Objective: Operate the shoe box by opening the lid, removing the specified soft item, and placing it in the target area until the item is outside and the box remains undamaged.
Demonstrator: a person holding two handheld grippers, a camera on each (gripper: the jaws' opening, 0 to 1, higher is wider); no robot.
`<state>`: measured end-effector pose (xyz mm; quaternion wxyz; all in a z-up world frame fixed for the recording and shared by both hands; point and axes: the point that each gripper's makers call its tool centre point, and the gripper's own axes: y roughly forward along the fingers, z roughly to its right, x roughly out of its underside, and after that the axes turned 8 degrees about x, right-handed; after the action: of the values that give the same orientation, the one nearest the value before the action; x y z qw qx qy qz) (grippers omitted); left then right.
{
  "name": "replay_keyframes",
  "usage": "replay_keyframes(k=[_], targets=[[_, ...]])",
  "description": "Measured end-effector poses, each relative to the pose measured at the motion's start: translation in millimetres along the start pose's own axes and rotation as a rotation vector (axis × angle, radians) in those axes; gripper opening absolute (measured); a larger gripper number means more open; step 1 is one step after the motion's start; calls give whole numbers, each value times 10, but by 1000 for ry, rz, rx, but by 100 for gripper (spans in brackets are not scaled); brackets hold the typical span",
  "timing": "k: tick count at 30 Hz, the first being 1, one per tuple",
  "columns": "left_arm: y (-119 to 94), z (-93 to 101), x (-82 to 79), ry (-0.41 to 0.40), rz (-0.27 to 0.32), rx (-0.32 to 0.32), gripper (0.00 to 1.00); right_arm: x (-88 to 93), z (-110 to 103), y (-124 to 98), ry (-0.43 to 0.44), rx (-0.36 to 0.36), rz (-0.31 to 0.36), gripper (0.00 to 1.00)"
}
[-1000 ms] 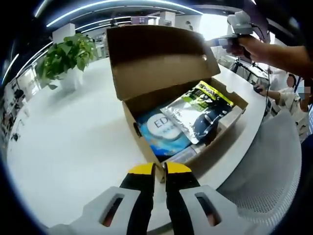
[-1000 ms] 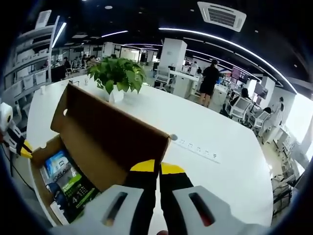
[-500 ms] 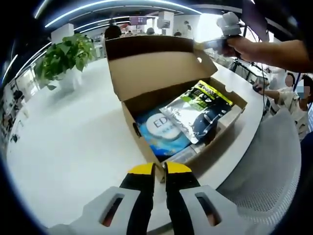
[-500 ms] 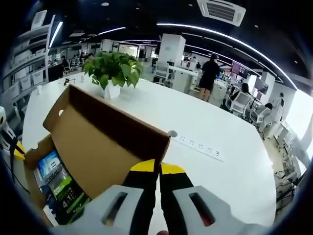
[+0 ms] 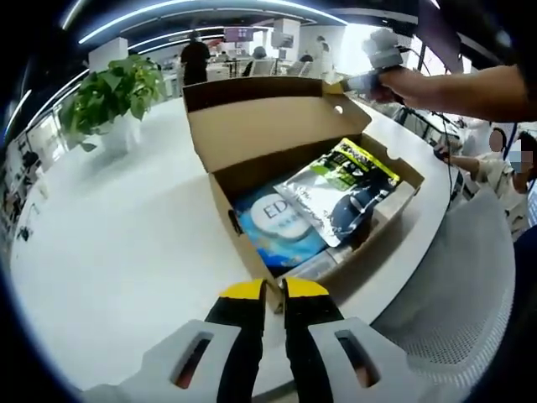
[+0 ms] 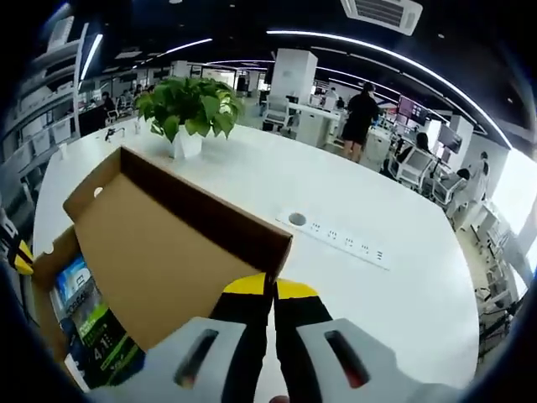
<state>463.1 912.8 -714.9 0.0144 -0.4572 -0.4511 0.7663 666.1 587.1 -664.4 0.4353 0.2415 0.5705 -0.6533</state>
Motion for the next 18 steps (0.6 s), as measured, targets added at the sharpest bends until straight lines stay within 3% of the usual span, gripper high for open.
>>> replay_keyframes(k=[12, 18], targets=[[-9, -6, 22, -1, -8, 1, 4, 240, -66, 273, -34, -11, -82, 0], [-3, -6, 24, -9, -10, 2, 4, 297, -117, 267, -30, -11, -103, 0]])
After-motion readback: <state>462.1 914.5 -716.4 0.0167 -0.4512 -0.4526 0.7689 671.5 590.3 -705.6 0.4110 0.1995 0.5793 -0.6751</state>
